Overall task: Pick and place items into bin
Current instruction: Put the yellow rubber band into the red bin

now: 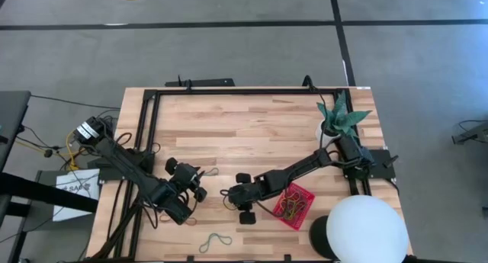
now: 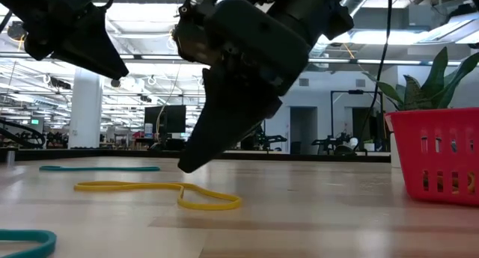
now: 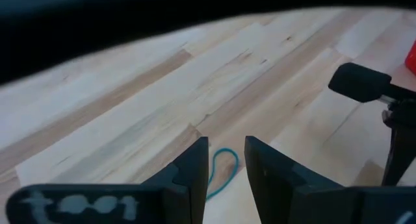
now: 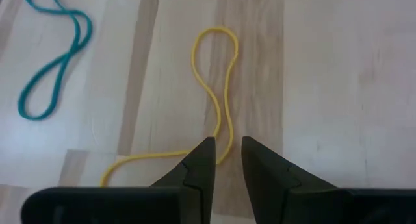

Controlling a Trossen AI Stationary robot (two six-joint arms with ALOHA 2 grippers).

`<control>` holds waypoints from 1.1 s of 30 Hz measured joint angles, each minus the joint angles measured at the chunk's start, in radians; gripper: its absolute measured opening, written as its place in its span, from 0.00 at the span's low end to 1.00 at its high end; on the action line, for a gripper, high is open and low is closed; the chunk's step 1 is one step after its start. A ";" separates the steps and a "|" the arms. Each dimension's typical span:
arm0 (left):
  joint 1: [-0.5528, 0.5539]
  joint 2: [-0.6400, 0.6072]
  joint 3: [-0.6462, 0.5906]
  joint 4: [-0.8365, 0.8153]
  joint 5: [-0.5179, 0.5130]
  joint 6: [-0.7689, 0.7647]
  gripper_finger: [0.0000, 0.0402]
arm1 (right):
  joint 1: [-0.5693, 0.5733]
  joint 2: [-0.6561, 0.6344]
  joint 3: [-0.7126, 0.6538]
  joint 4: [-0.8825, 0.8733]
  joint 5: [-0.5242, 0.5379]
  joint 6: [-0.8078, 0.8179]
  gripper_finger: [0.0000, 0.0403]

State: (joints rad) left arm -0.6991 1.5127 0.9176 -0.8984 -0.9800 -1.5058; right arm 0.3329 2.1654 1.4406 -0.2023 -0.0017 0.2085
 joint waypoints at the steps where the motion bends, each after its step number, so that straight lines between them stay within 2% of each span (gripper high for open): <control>1: 0.000 0.000 0.000 0.000 0.000 -0.004 0.23 | 0.000 0.000 0.000 0.004 0.000 0.002 0.18; 11: 0.000 0.000 0.000 0.009 -0.001 -0.009 0.23 | 0.014 0.048 -0.001 0.042 0.012 0.030 0.18; 15: 0.000 0.000 0.000 0.027 -0.002 -0.002 0.23 | 0.015 0.062 0.002 0.040 0.066 0.010 0.16; 21: 0.000 0.000 0.000 0.026 -0.002 0.003 0.23 | 0.016 0.072 0.001 0.030 0.102 -0.118 0.02; 25: 0.000 0.000 0.000 0.026 -0.002 0.003 0.23 | 0.015 0.034 -0.003 0.014 0.103 -0.160 0.01; 29: 0.000 0.000 0.000 0.026 -0.001 0.004 0.23 | 0.012 -0.055 -0.011 -0.091 0.119 -0.175 0.00; 33: 0.000 0.000 0.000 0.026 0.003 0.009 0.23 | 0.013 -0.184 -0.006 -0.252 0.192 -0.157 0.00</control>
State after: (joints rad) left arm -0.6994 1.5127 0.9176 -0.8725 -0.9770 -1.4966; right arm 0.3461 1.9816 1.4342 -0.4542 0.1899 0.0514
